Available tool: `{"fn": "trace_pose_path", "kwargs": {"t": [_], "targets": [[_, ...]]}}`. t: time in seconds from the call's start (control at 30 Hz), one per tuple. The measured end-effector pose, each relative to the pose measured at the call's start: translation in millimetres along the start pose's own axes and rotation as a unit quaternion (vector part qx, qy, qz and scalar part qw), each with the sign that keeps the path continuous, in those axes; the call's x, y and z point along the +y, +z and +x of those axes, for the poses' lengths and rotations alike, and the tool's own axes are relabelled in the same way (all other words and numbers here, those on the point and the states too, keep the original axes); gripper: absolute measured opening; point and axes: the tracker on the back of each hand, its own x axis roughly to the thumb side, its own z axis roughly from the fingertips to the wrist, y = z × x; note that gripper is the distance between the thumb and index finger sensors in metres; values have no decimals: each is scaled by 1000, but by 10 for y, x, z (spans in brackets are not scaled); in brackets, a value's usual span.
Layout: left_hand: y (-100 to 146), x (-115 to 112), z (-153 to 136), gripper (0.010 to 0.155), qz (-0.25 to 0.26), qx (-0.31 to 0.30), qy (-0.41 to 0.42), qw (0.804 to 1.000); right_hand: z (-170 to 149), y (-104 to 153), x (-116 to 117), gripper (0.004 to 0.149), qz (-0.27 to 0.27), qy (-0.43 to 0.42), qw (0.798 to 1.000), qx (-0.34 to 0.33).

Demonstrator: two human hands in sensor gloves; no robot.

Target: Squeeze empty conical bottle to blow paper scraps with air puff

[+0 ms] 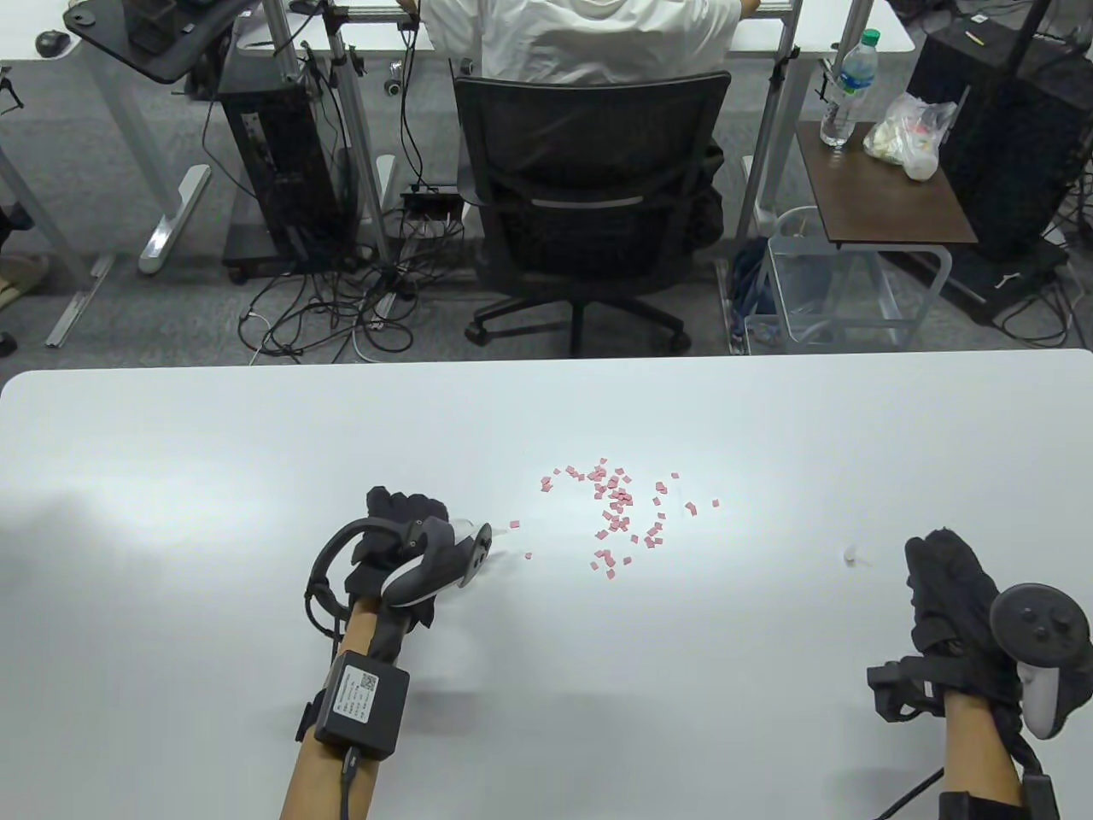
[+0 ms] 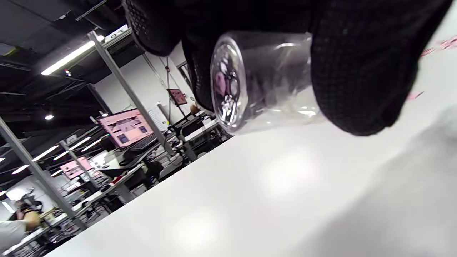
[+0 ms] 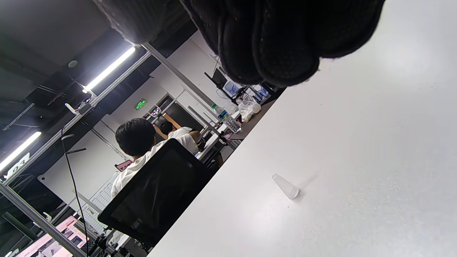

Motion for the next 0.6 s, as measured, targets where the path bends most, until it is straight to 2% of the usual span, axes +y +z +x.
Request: {"fn": "trace_pose_path", "kwargs": {"t": [0.1,0.2,0.27,0.33,0.4,0.47,0.5,0.57,0.6], "targets": [[14,-40,-78,70,3,35,0,999,2,2,3,63,1,3,1000,-1],[-1,-55,-68,61,14,37,-24,999,3,3,2,63,-1,5,1000,-3],[-12,-52,-53,62,7,24,-14,1000,-1,2,-2,63,-3,3,1000,-3],[-2,-37,-43,68,35,32,5,999,-5,3,-6,63,-3,2,1000,-1],[-30,-19,-10,69,4,32,8,999,-6,3,-7,63,-3,-1,1000,0],[-45,-4,8,60,23,19,-22,999,-5,6,-8,63,-4,-1,1000,0],[-49,1,11,61,15,21,-28,999,-5,6,-9,63,-4,-2,1000,0],[-51,-4,7,65,10,11,4,1000,-4,4,-11,63,-4,-4,1000,0],[-63,-11,15,70,-8,1,24,1000,-4,4,-12,63,-4,-4,1000,1]]}}
